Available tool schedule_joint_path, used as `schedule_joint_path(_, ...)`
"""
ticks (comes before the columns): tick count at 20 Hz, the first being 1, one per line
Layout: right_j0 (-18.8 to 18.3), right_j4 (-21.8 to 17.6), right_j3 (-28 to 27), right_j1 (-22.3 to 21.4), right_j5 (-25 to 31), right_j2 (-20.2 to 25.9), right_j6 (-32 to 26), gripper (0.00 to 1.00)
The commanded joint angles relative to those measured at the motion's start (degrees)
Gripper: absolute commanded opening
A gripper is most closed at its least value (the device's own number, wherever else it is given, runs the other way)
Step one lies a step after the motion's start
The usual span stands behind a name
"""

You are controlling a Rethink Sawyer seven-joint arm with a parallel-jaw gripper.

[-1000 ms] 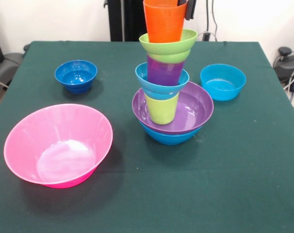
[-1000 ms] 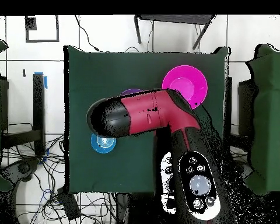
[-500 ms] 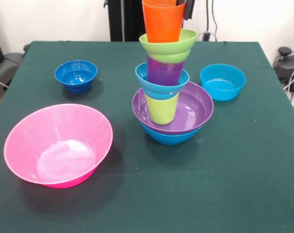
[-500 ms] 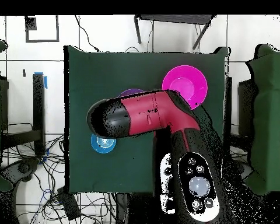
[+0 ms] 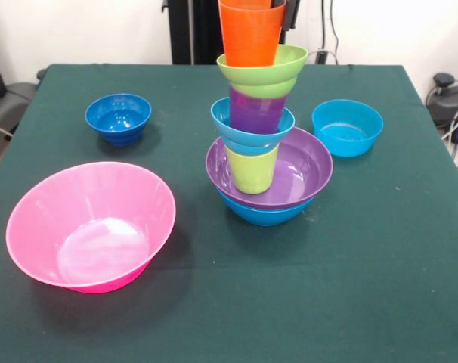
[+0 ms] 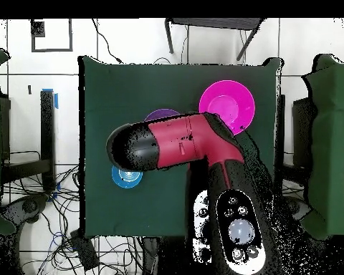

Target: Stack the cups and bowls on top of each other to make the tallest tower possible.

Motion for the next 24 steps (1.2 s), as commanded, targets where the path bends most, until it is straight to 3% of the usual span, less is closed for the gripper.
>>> schedule_joint_path(1,1.73,-2.94,-0.82,4.73,-4.02,-1.86,3.22,0.0)
schedule_joint_path(14,2.11,-2.87,-0.75,4.72,-5.15,-2.5,2.97,0.0)
schedule_joint_path(15,2.0,-2.9,-0.67,4.72,-5.74,-2.44,2.43,1.0)
schedule_joint_path(18,1.15,-2.07,0.36,4.55,-7.63,-1.88,1.95,1.0)
schedule_joint_path(24,2.26,-1.27,-0.68,4.92,-4.5,-3.17,2.75,1.0)
